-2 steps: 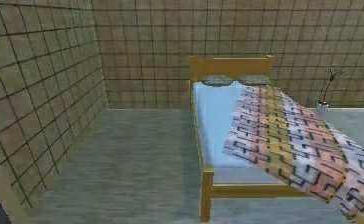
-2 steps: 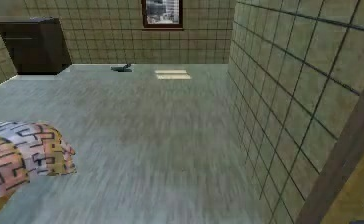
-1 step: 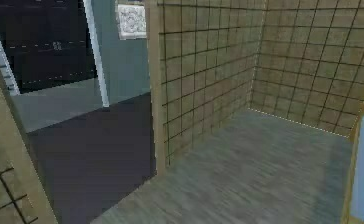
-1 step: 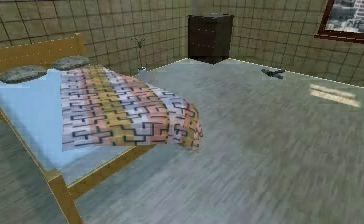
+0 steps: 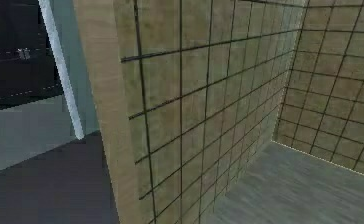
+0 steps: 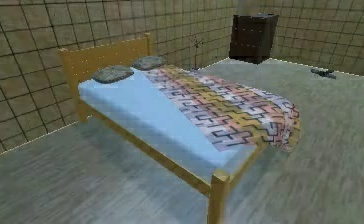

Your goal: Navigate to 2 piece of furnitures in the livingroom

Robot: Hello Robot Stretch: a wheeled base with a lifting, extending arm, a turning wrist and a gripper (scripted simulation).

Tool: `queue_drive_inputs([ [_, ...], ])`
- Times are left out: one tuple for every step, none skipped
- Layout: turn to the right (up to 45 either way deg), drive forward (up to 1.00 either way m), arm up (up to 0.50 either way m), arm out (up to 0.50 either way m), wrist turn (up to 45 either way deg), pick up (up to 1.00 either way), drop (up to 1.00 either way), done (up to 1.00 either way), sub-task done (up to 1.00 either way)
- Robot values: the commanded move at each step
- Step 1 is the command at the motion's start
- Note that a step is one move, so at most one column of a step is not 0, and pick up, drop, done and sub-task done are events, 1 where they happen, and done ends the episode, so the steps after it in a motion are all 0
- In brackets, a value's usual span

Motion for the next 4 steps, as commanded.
queue_drive_inputs([
  [-33.0, 0.00, 0.00, 0.00, 0.0, 0.00, 0.00, 0.00, 0.00],
  [0.0, 0.05, 0.00, 0.00, 0.0, 0.00, 0.00, 0.00, 0.00],
  [-12.0, 0.00, 0.00, 0.00, 0.0, 0.00, 0.00, 0.00, 0.00],
  [-3.0, 0.00, 0.00, 0.00, 0.0, 0.00, 0.00, 0.00, 0.00],
])
